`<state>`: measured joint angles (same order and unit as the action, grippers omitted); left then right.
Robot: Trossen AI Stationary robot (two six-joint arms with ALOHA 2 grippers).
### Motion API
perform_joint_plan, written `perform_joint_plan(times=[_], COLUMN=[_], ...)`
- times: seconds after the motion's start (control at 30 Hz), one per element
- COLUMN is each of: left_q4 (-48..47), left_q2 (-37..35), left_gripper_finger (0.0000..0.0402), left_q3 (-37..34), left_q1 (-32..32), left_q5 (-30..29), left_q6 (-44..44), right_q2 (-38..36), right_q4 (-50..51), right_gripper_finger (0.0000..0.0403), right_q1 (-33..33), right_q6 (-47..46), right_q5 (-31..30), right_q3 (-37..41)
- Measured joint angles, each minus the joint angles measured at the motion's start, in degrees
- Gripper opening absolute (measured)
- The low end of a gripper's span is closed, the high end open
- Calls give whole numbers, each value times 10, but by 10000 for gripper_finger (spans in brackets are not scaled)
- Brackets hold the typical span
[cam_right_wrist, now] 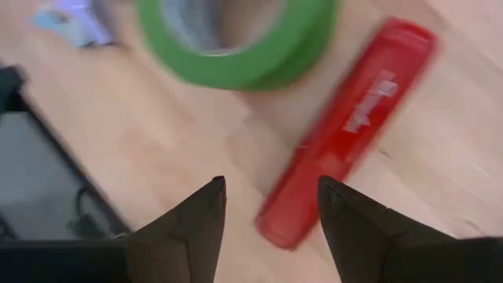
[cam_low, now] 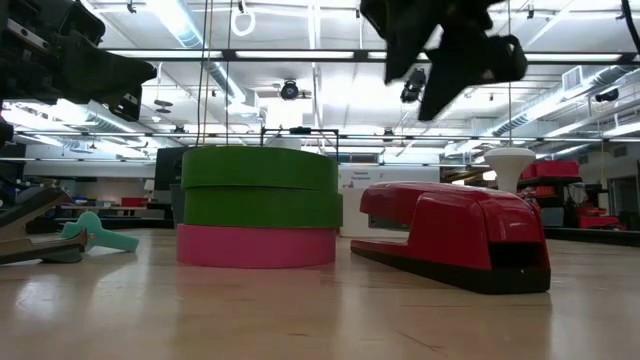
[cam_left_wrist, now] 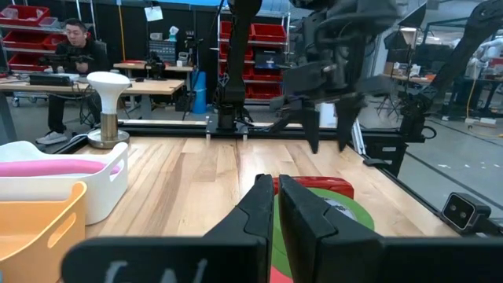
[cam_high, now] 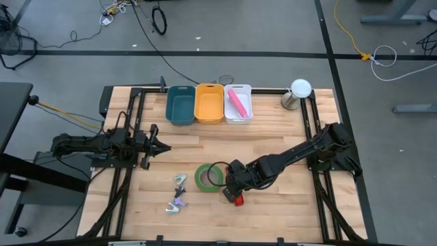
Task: Pick and place Stapler, Stapler remover, tape
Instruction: Put the red stapler into the white bin
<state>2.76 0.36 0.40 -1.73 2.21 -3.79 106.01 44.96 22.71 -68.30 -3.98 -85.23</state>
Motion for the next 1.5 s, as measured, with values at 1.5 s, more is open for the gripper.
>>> perform_joint_plan(times=[1.5], left_q4=[0], left_q2=[0], left_gripper_finger=[25], left_q3=[0], left_q1=[0], left_q5=[0], left_q6=[0], right_q2=[-94], right_q4=[211], right_gripper_finger=[245], right_q1=[-324], right_q6=[361], right_q5=[-175], right_q3=[-124])
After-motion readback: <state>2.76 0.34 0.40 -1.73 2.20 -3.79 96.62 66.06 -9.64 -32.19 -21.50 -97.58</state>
